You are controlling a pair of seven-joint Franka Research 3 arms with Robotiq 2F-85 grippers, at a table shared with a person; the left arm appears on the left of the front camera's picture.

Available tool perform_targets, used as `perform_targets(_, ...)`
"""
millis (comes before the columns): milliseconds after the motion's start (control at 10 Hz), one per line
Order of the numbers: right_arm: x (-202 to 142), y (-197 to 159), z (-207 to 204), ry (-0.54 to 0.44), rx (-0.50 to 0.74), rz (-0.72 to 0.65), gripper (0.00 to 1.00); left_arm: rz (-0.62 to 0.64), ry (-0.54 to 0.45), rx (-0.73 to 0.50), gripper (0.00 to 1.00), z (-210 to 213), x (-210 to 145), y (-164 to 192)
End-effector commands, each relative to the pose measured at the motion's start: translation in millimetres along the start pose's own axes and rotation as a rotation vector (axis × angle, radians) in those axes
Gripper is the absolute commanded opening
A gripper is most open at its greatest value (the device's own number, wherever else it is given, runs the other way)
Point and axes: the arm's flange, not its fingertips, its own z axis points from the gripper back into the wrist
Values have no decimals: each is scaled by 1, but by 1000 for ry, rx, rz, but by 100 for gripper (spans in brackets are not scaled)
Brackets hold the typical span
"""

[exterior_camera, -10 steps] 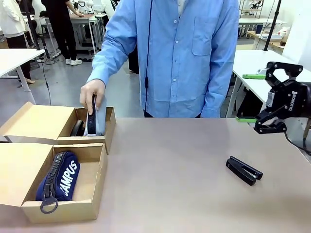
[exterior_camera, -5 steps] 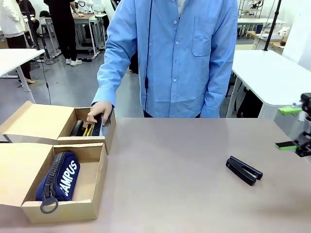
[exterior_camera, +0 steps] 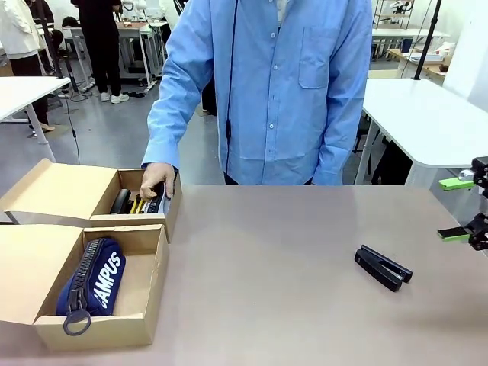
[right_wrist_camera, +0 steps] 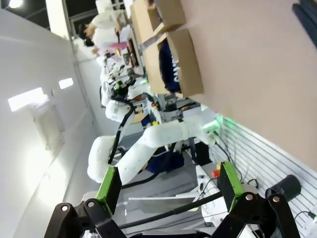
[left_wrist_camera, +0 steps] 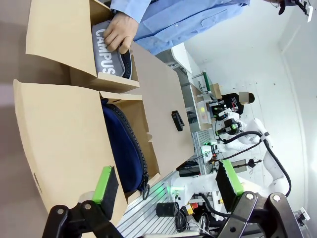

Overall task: Place items inside the box.
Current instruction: Pick up a Pencil pouch or Stapler and place it inside the Mailer Box closest to the robot.

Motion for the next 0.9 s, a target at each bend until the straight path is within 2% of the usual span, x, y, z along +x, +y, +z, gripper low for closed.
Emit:
perform_targets(0,-6,2,1,31,34,3,100,-21,-17,-23,100,-1,2,-2)
perform_targets(700,-4,2,-2,30,20,0,100,-21,-17,-23,100,-1,2,-2)
perform_targets(800,-7,9,-25,91,-278,189,100,-21,-17,-23,100,-1,2,-2)
